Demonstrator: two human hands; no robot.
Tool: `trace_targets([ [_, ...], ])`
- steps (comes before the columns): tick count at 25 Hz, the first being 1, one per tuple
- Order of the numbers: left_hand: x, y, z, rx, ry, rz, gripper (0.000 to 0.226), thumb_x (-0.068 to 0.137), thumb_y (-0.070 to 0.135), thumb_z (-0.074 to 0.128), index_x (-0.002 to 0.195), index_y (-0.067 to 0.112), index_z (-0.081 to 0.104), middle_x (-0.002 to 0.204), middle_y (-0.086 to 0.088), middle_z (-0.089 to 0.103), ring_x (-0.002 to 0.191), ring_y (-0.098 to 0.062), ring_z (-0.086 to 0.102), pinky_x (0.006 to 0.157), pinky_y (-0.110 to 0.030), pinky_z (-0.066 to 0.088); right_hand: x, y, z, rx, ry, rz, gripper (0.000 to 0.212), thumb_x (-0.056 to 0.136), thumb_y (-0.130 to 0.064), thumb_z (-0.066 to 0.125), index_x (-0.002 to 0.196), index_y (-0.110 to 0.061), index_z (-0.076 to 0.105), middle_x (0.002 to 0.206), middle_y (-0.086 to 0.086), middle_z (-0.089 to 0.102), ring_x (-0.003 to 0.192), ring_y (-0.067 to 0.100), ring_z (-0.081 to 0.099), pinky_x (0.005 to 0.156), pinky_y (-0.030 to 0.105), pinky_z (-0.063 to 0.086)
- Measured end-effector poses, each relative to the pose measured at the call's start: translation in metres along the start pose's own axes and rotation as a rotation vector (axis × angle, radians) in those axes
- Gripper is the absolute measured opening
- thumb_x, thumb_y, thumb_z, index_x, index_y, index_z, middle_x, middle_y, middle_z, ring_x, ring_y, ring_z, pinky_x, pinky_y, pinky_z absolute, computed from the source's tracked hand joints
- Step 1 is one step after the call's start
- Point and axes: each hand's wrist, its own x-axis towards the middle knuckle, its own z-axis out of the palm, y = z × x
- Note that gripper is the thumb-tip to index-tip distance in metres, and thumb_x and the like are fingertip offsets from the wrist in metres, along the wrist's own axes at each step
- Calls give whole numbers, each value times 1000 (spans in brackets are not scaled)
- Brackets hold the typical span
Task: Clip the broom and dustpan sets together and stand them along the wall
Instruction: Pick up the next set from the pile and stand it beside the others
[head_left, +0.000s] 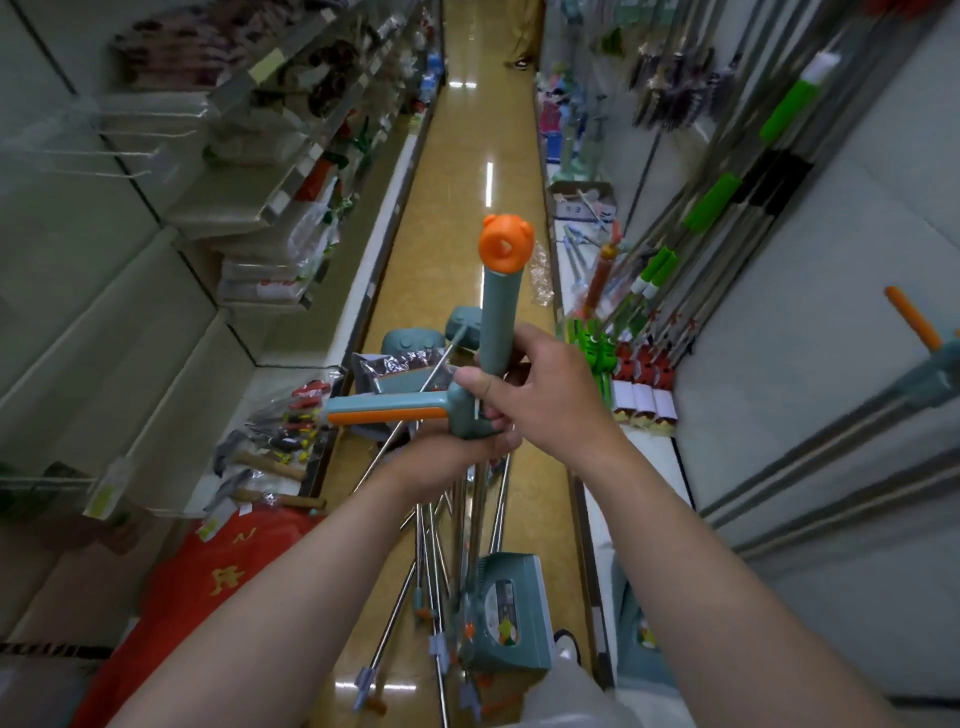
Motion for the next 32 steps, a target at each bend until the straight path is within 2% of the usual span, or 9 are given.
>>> trace_targets([
  [4, -12, -2, 8, 6, -170, 13, 22, 82, 0, 75, 74, 20, 71, 70, 9, 70, 72, -12, 64, 69, -32, 53, -37, -10, -2, -114, 160, 40, 19, 81, -41, 79, 84, -35, 61, 78, 1, 69, 65, 22, 70, 62, 46, 59],
  [7, -26, 6, 26, 6, -368, 59, 21, 84, -1, 74, 75, 17, 67, 65, 9, 65, 65, -9, 60, 61, -26, 51, -71, -22, -10, -99, 277, 112, 24, 81, -37, 80, 89, -19, 65, 76, 4, 70, 57, 20, 70, 59, 47, 60],
  [12, -49, 9, 72, -31, -592, 115, 15, 84, 6, 76, 90, 6, 62, 70, -4, 60, 60, -15, 57, 55, -28, 49, -133, -33, -42, -101, 368, 205, 17, 80, -39, 79, 84, -31, 65, 76, -4, 69, 55, 20, 66, 58, 43, 57],
  [15, -61, 15, 110, -100, -746, 121, 67, 75, 47, 81, 109, -4, 54, 73, -16, 55, 54, -20, 55, 49, -27, 46, -173, -34, -67, -195, 379, 266, 22, 78, -45, 77, 92, -30, 67, 83, -5, 72, 71, 21, 70, 70, 46, 59],
  [17, -68, 24, 140, -90, -829, 140, 74, 68, 67, 75, 96, 2, 54, 62, -6, 57, 47, -17, 55, 44, -23, 44, -202, -32, -84, -250, 408, 287, 24, 77, -52, 73, 95, -39, 64, 90, -6, 73, 81, 13, 71, 79, 41, 59],
  [19, -70, 29, 171, -92, -918, 159, 71, 70, 69, 72, 93, 5, 53, 56, -2, 54, 43, -18, 54, 41, -23, 42, -227, -32, -100, -268, 465, 307, 18, 83, -49, 72, 97, -45, 62, 89, -10, 74, 79, 3, 70, 79, 30, 57],
  [24, -79, 22, 249, -62, -1013, 178, 81, 77, 62, 71, 117, -4, 46, 59, -4, 57, 44, -21, 57, 43, -29, 46, -265, -35, -139, -376, 651, 407, 21, 91, -50, 65, 95, -29, 65, 75, -14, 70, 66, 9, 72, 54, 9, 46],
  [28, -80, 23, 289, 45, -1050, 201, 52, 89, 48, 63, 100, -1, 52, 63, -6, 62, 54, -21, 63, 54, -30, 52, -282, -22, -170, -483, 735, 444, 28, 93, -49, 62, 87, -22, 66, 68, -4, 71, 61, 14, 71, 53, 11, 48],
  [32, -69, 24, 314, 180, -1089, 184, 16, 96, 28, 59, 111, 22, 59, 97, -6, 68, 90, -10, 70, 82, -27, 57, -291, -5, -199, -468, 774, 447, 31, 92, -49, 64, 90, -19, 70, 72, -2, 71, 69, 14, 69, 71, 38, 58],
])
